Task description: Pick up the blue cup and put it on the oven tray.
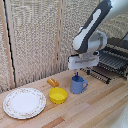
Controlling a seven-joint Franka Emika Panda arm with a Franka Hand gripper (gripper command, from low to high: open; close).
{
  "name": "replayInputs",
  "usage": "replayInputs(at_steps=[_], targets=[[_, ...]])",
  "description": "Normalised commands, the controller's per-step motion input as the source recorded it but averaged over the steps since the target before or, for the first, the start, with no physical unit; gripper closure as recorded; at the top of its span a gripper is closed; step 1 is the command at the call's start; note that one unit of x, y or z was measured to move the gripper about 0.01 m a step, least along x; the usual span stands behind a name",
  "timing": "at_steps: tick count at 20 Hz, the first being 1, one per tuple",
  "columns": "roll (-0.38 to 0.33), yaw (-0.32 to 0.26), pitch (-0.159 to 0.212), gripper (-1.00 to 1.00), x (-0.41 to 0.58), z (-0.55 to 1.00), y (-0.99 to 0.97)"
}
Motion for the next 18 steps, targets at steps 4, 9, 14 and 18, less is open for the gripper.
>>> replayInputs(at_steps=[4, 9, 14, 18], targets=[[-0.069, 0.238, -0.076, -1.00, 0.224, -0.25, -0.04], [-0.058, 0.208, -0.021, 1.00, 0.107, -0.16, 0.00], [-0.014, 0.009, 0.012, 1.00, -0.033, -0.01, 0.06], [-0.013, 0.018, 0.000, 1.00, -0.066, 0.00, 0.20]])
